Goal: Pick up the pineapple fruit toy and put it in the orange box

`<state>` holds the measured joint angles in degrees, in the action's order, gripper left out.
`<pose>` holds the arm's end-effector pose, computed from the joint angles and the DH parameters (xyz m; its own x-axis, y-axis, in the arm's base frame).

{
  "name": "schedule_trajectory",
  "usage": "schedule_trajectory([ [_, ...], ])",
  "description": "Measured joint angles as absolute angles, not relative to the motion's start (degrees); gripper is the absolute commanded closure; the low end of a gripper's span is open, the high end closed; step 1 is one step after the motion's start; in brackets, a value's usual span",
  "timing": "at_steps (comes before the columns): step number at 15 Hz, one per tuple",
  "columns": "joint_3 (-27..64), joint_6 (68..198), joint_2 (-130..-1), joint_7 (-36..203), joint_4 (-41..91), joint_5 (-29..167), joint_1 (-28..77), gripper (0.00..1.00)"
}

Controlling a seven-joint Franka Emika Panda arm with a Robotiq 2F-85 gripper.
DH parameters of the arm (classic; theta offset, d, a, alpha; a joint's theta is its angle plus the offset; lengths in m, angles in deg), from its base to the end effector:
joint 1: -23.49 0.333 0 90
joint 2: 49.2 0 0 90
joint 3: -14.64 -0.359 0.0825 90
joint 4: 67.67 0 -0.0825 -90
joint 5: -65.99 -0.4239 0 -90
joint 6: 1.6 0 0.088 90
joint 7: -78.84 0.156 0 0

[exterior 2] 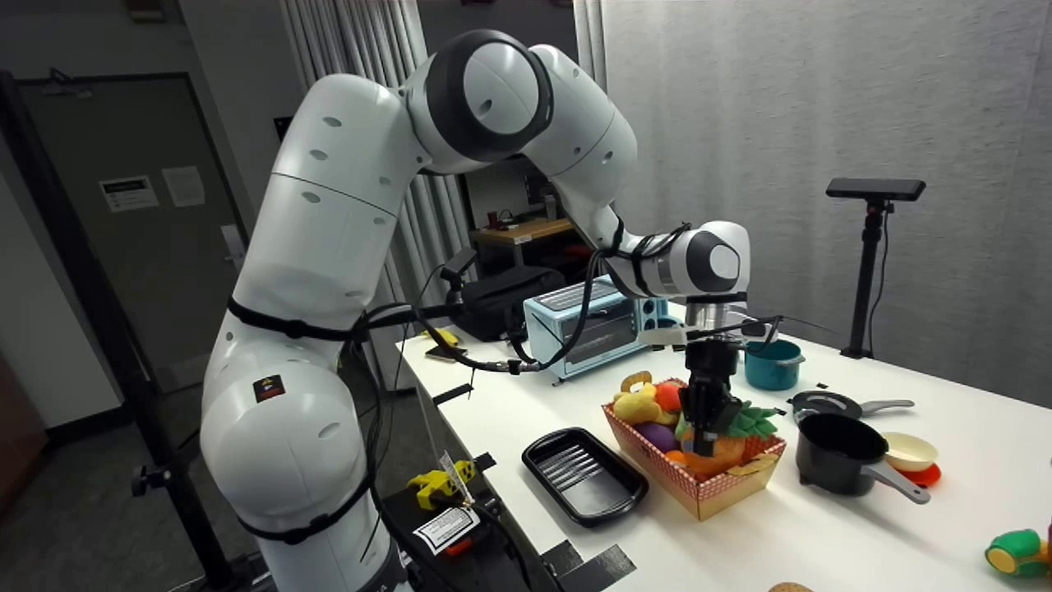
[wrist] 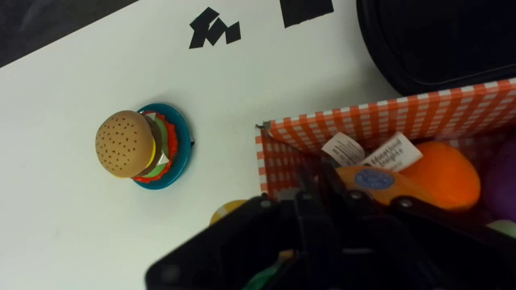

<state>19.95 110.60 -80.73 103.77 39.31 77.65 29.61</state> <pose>0.6131 -0.0140 0.1581 0.8817 -0.3357 -0.3315 -0.2135 -0.9105 0.3541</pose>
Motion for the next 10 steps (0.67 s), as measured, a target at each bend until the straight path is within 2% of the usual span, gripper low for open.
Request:
schedule_trajectory([
  [7,19.8,111.7,-77.0,103.9,44.2,77.7,30.4,0.06],
  [8,19.8,112.3,-76.4,104.0,44.9,77.9,30.5,0.01],
  [10,19.8,113.9,-75.1,104.4,46.4,78.7,30.8,0.00],
])
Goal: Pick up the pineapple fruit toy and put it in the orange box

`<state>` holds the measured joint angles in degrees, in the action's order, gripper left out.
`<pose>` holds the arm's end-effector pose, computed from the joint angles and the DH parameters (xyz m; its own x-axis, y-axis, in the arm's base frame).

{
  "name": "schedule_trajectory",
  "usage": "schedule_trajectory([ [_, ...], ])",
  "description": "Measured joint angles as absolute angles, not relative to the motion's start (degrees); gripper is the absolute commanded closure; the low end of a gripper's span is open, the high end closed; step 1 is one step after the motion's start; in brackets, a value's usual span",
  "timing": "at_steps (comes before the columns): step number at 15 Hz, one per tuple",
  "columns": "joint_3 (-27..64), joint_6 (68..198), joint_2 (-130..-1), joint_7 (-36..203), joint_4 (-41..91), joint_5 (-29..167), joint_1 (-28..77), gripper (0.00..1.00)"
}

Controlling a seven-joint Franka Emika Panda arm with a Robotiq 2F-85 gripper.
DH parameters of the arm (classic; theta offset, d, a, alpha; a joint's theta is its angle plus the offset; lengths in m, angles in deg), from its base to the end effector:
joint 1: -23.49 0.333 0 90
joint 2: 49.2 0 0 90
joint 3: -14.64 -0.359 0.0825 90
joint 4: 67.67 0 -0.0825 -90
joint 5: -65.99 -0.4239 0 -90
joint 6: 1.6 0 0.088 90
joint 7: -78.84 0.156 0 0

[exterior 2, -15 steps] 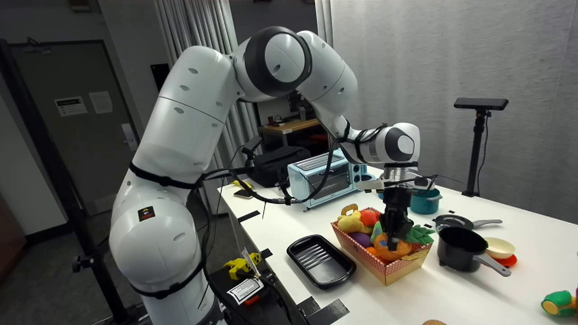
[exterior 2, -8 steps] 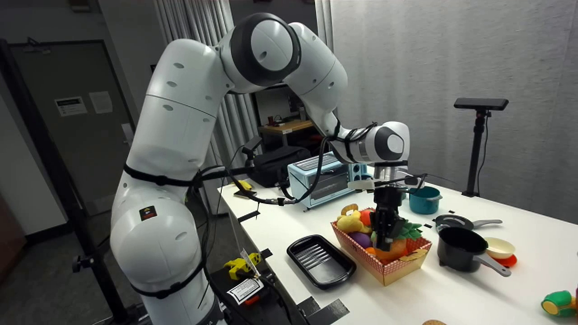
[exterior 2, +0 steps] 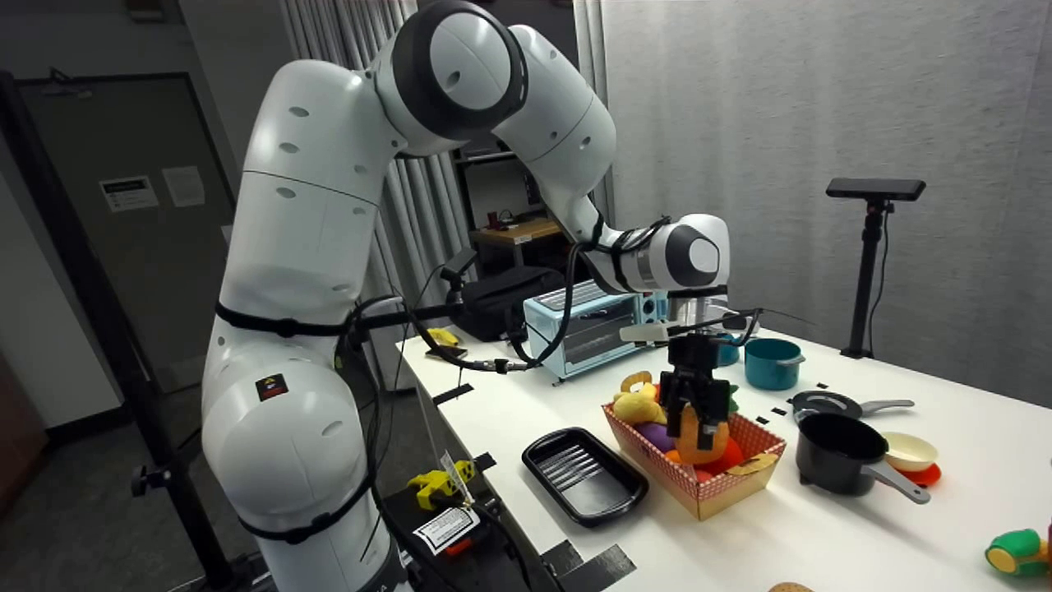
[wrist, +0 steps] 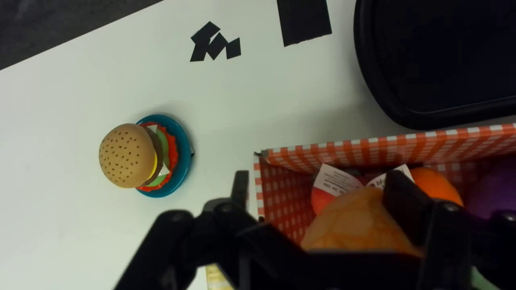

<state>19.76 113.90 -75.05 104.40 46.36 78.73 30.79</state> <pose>0.5857 -0.0014 0.1743 0.9029 -0.3052 -0.3026 -0.1950 -0.9183 0.3445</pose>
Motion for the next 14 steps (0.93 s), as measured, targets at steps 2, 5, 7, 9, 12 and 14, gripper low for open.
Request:
schedule_trajectory([
  [2,19.7,115.7,-73.4,104.9,48.1,80.1,31.0,0.00],
  [5,19.7,118.5,-70.6,105.8,50.9,81.9,31.3,0.00],
  [7,19.6,120.3,-68.8,106.3,52.8,82.9,31.4,0.00],
  [9,19.5,122.2,-67.0,107.0,54.7,84.2,31.4,0.00],
  [12,19.5,125.3,-64.5,108.9,57.4,86.8,31.4,0.00],
  [14,19.5,127.8,-62.9,110.7,59.2,89.2,31.5,0.00],
])
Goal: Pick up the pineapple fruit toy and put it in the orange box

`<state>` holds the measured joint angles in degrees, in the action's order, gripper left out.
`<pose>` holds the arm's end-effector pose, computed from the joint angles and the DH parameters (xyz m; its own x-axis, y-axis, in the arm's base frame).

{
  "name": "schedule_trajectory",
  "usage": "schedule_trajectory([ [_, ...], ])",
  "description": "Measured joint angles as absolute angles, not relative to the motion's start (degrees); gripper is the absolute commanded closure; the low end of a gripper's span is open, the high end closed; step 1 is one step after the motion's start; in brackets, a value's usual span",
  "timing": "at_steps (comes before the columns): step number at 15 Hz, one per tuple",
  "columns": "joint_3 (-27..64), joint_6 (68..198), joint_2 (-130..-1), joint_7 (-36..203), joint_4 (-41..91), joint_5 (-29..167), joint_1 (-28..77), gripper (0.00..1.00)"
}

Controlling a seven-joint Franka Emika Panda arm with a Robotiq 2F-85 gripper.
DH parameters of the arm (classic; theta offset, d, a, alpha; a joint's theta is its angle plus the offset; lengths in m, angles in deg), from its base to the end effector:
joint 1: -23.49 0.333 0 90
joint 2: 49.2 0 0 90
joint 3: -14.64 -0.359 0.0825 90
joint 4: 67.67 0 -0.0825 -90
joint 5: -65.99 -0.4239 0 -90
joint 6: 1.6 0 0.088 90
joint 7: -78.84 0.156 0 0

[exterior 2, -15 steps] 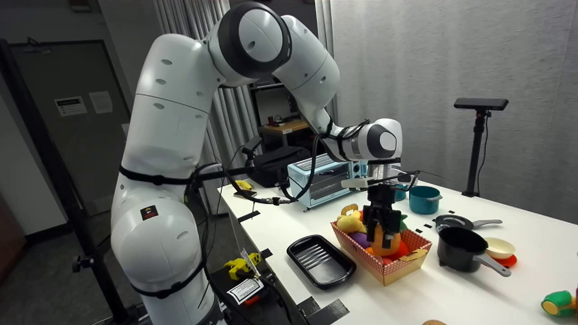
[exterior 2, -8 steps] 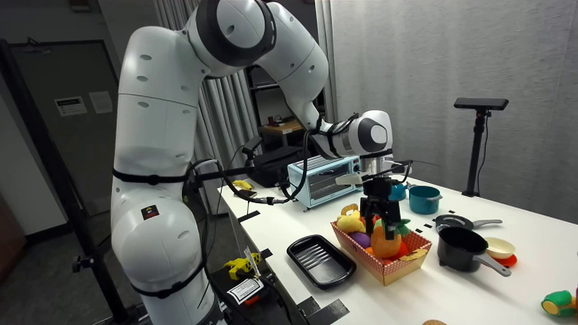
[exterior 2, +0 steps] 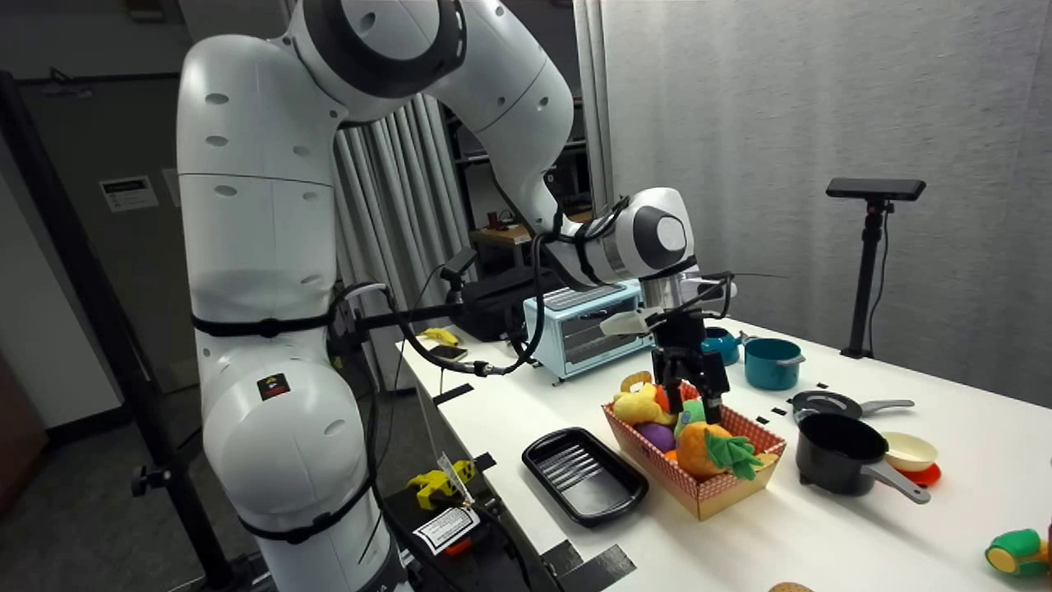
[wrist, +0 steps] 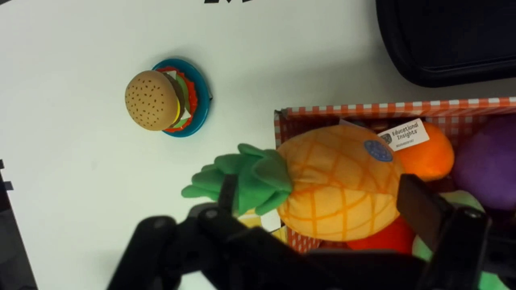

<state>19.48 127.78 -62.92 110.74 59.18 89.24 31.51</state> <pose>0.5591 0.0046 0.2214 0.9745 -0.2180 -0.0538 -0.1860 -0.9178 0.3507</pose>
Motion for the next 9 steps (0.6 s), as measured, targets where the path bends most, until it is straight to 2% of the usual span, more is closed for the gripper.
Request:
schedule_trajectory([
  [9,18.9,135.4,-56.7,117.9,66.0,98.1,31.6,0.00],
])
